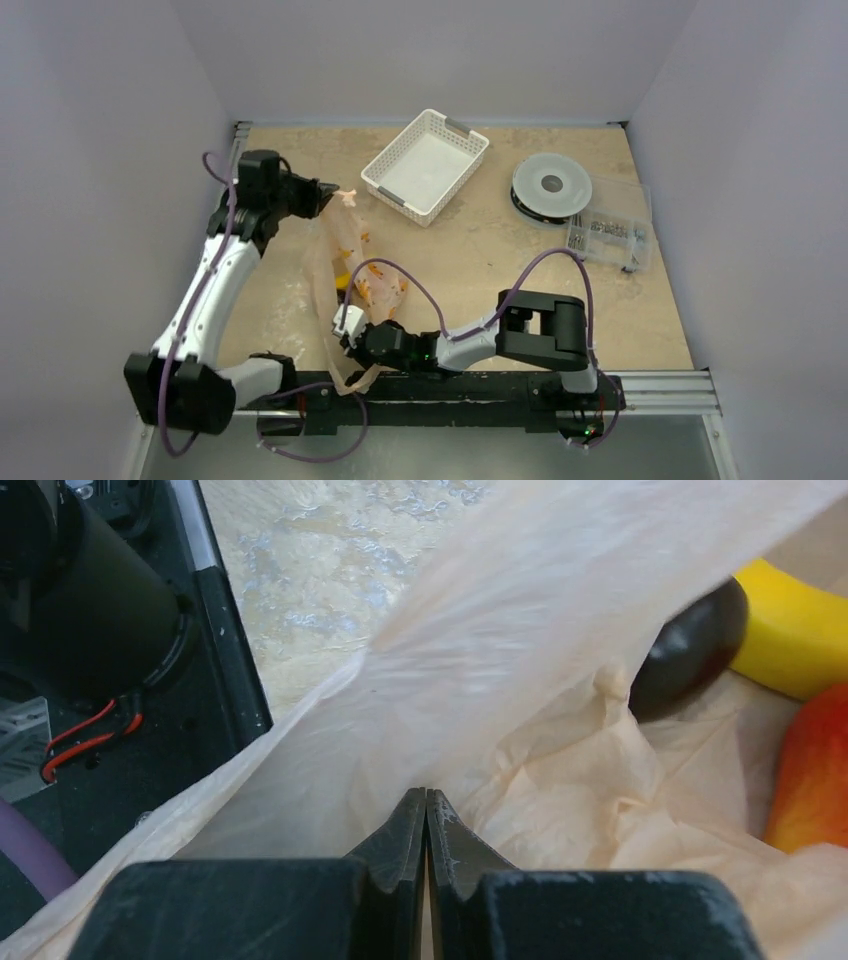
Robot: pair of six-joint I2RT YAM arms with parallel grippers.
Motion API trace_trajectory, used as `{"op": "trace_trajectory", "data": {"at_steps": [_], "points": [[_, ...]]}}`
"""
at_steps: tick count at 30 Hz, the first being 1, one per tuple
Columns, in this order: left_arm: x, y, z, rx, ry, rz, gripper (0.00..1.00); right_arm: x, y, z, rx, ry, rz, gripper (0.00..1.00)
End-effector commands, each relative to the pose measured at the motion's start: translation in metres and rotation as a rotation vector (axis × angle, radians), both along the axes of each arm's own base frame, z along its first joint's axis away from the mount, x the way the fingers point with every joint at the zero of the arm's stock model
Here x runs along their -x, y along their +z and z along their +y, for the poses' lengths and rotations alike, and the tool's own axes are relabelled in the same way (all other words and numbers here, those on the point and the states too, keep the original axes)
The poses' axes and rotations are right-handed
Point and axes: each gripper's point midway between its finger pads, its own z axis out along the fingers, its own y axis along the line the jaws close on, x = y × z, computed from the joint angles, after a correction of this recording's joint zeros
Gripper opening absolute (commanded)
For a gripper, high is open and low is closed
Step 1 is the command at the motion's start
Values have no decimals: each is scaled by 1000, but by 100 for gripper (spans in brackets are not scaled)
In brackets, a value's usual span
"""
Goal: Take the fake fruits out of the plastic bag
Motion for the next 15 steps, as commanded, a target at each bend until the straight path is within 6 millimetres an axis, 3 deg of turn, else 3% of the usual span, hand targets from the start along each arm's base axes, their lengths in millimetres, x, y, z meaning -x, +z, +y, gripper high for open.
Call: {"op": "trace_trajectory", "data": {"at_steps": [1,4,7,8,11,14,15], "points": [[-58,-29,20,-155,163,155,0,-5,9,0,-6,-8,-62,0],[-76,-53,10,-199,81,285,0,-4,16,-4,-18,-6,-58,0],[-76,-42,7,-275,-11,236,0,1,33,-7,-66,1,-20,0],[-70,-37,9,-298,-20,210,7,0,38,-9,-81,-9,-16,0],[-48,-28,20,-392,-92,142,46,-2,55,-14,-118,-30,-3,1],[-14,-33,23,-440,-238,150,68,-10,67,-22,-142,-96,24,7],[-3,-32,21,-440,-303,122,81,-12,72,-25,-152,-112,32,9]]}}
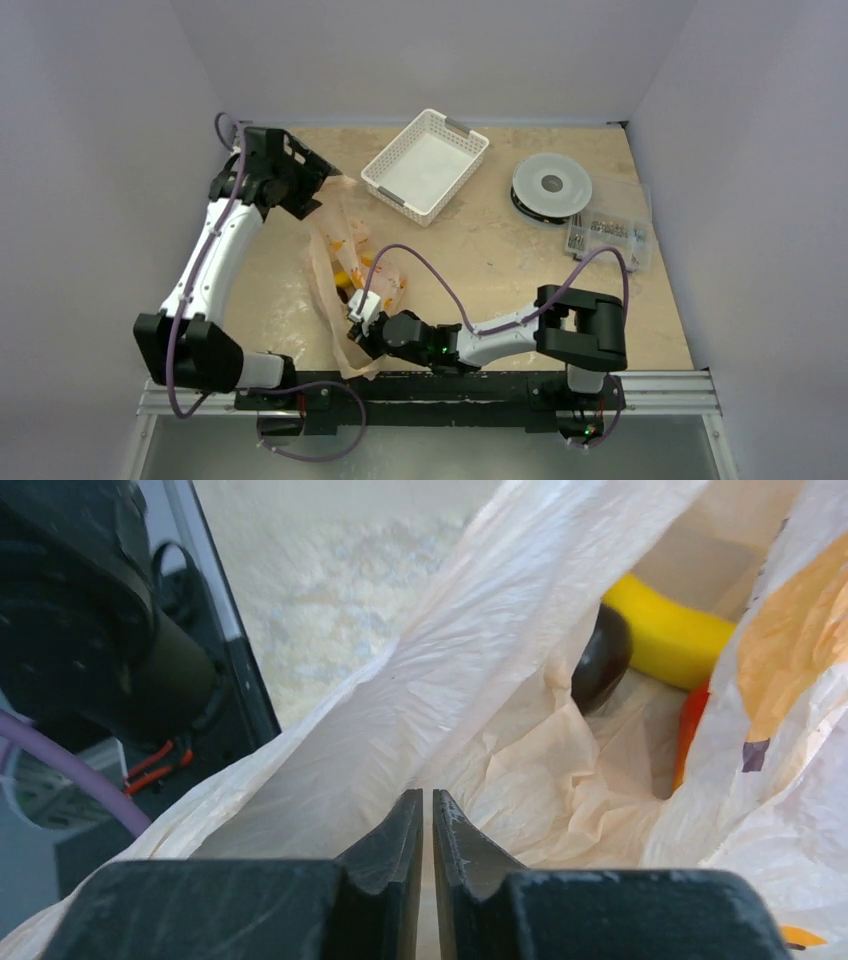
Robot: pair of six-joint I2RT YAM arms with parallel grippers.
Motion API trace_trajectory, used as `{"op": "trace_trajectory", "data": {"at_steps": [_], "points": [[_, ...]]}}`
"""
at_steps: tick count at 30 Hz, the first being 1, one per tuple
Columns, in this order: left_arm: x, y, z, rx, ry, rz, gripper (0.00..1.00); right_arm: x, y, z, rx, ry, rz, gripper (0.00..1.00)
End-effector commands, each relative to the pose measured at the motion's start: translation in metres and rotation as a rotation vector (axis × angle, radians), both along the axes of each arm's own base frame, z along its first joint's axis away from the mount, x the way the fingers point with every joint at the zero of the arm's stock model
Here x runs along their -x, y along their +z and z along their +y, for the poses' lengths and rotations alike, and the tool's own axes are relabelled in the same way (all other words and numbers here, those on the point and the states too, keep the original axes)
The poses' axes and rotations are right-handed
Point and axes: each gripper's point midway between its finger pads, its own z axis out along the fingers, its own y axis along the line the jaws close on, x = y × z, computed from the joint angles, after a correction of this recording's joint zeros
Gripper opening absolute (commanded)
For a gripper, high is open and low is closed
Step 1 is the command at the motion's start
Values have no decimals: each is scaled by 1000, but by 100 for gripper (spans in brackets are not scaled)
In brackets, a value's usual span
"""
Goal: Take the fake fruits out of the plastic bag
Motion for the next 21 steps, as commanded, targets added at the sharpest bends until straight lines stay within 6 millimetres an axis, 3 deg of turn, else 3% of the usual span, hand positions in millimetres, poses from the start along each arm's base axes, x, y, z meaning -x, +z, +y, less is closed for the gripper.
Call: {"op": "trace_trajectory", "data": {"at_steps": [1,3,8,13,17,21], "points": [[58,20,5,-79,-298,-84,94,-14,38,-9,-104,-97,40,11],[86,23,14,-120,-351,-95,99,-21,44,-14,-119,-124,60,15],[155,23,36,-278,-372,-140,100,-40,53,-19,-134,-173,94,27],[211,1,43,-296,-333,-139,97,-49,62,-15,-164,-180,149,32],[234,-11,45,-270,-270,-143,97,-49,63,-2,-148,-154,159,33],[235,0,39,-254,-285,-230,96,-44,62,9,-145,-116,171,28]]}}
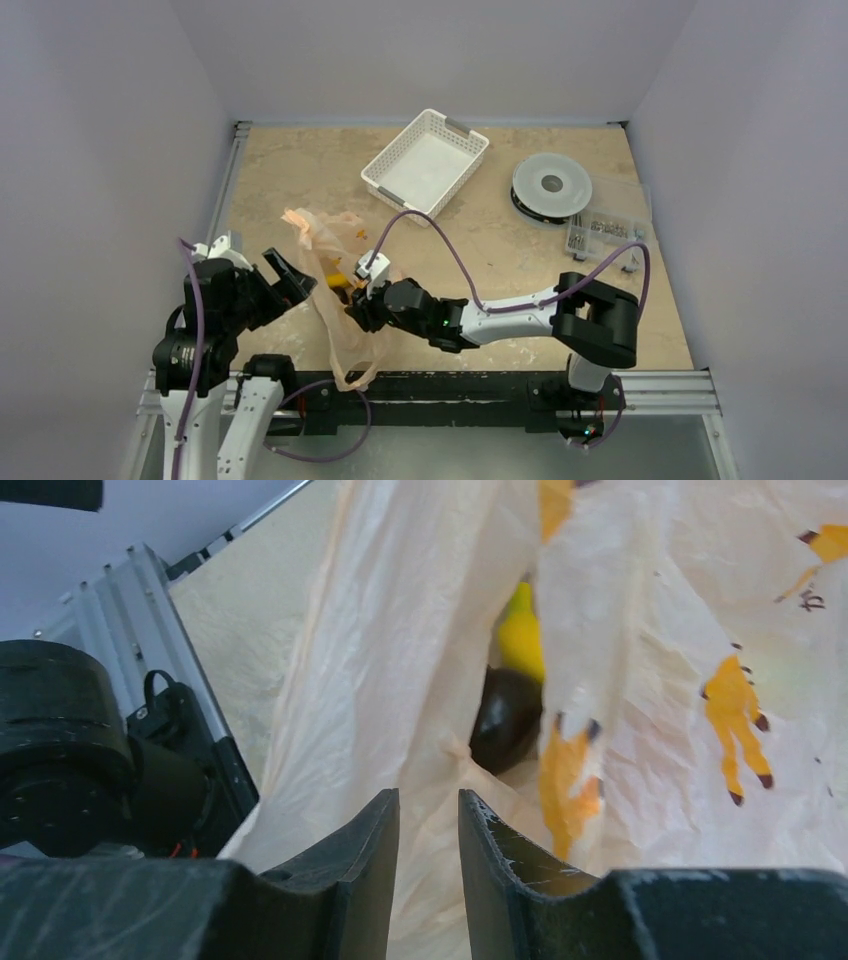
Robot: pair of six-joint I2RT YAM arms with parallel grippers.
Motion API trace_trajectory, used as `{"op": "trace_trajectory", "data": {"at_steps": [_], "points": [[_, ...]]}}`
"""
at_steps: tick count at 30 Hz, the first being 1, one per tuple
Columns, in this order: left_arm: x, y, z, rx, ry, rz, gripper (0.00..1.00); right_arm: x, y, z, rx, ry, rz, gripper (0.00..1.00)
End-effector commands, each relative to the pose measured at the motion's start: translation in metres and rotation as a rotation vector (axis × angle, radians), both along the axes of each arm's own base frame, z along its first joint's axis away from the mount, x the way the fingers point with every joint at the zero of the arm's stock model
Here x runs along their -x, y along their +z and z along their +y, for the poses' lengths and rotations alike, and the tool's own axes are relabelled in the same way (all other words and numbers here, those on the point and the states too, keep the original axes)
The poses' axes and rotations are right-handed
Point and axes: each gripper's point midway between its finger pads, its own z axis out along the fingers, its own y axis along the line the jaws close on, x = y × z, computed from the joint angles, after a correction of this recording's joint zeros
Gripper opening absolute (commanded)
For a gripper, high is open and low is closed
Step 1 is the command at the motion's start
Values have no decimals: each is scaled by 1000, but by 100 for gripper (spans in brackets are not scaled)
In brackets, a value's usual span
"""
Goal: Take the fake fruits out of the plastic bag
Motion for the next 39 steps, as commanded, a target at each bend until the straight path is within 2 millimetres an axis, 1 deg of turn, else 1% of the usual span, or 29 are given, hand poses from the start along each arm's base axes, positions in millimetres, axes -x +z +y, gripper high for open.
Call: {"op": "trace_trajectory", "data": {"at_steps": [1,3,5,6,7,9,10,13,15,16,18,20,22,23,25,28,29,31,32,34,35,36,39], "points": [[-2,10,-5,29,-12,-50,94,6,15,19,-47,47,17,28],[-4,12,-12,68,-27,-27,88,8,14,27,-52,69,28,29],[-6,4,-14,107,0,21,86,-2,11,30,-43,22,37,30],[-8,-5,-16,130,12,43,84,-8,10,31,-40,-5,39,30],[-10,-15,-18,147,19,64,81,-14,10,32,-37,-33,46,30],[-14,-36,-15,150,56,105,77,-26,7,34,-27,-74,69,25],[-15,-45,-13,150,77,123,77,-30,5,34,-19,-91,78,23],[-21,-70,-14,166,92,163,80,-32,3,35,-12,-101,83,18],[-25,-88,-16,179,106,205,87,-35,0,33,-11,-115,82,17],[-25,-101,-15,179,122,237,89,-37,0,32,-13,-119,83,16],[-30,-115,-17,185,131,266,93,-41,-3,30,-12,-127,85,15],[-33,-121,-19,180,128,282,93,-45,-6,29,-5,-134,82,15],[-34,-132,-12,134,154,307,93,-49,-7,29,0,-135,77,15],[-34,-140,-9,117,175,326,91,-49,-8,30,0,-127,73,15],[-33,-153,-9,126,195,374,82,-51,-8,31,-2,-125,68,15],[-27,-168,-12,150,219,426,66,-51,-6,36,-5,-102,63,15],[-24,-173,-9,140,234,429,60,-49,-6,38,-5,-87,64,15],[-19,-180,1,103,274,417,53,-46,-6,44,-5,-51,61,16],[-18,-182,1,105,282,412,45,-44,-8,46,-4,-37,60,16],[-16,-185,1,112,290,416,24,-43,-9,49,-3,-16,50,22],[-15,-186,3,101,300,426,17,-43,-9,52,-3,-9,45,25],[-14,-187,4,95,303,431,14,-44,-9,53,1,-5,41,28],[-16,-188,1,99,283,439,11,-47,-7,57,5,-11,29,37]]}}
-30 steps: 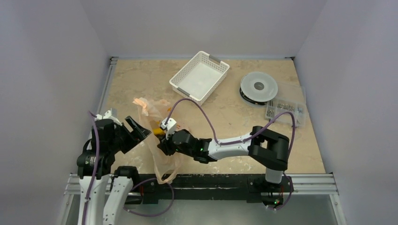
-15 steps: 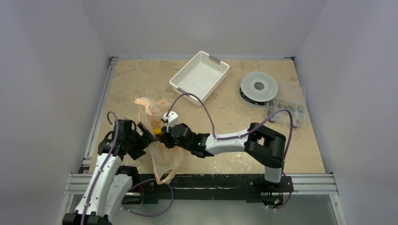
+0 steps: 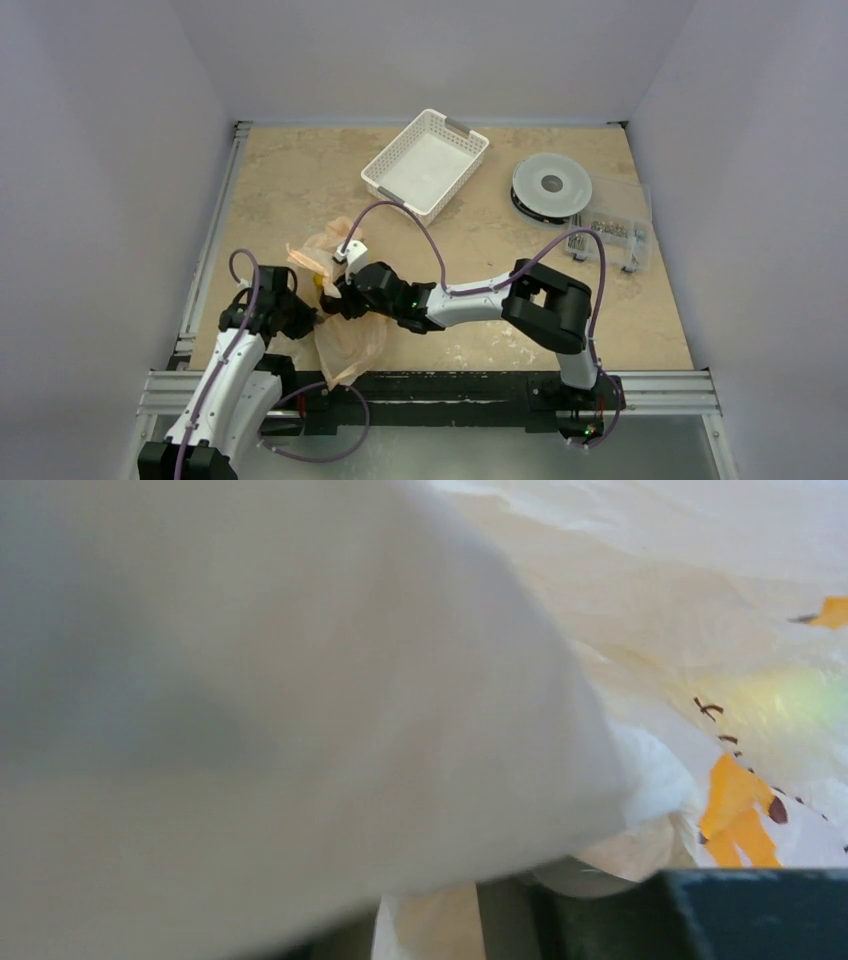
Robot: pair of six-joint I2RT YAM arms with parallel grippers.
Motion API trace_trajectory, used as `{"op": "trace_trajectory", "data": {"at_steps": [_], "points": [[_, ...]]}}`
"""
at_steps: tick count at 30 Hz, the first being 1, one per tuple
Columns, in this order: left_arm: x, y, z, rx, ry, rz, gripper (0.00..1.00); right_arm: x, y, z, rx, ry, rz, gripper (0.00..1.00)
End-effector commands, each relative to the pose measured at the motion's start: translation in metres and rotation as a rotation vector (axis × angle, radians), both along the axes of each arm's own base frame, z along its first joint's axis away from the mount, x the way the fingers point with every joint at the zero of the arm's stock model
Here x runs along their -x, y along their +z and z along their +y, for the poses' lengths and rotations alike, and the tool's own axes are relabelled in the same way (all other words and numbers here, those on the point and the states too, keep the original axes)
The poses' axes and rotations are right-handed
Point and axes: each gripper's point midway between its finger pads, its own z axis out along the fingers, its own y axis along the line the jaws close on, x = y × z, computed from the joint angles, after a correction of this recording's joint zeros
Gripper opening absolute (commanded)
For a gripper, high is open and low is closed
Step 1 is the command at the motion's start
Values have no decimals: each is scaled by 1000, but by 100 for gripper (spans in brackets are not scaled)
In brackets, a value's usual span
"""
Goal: Take the fake fruits out of the plastic bag
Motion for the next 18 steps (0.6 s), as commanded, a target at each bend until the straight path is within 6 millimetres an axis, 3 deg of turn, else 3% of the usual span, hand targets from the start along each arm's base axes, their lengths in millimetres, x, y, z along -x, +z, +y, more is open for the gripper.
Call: {"op": "trace_trajectory", "data": {"at_steps": [1,4,6,10,15,18], "points": [[-7,-1,3,-18,10,-9,7,-10,34,20,-66,11,-63,40],[-7,0,1,-9,3,-13,0,-20,26,19,-14,-27,-79,51],[-7,1,1,-9,7,-20,0,-22,22,21,5,-19,-92,63],[-6,5,3,-10,22,-33,0,-31,5,21,84,-38,-121,75],[-8,17,3,-11,22,-55,0,-31,-6,17,115,-30,-137,81],[-8,28,2,-7,21,-72,14,-31,-11,16,122,-30,-132,80]]}}
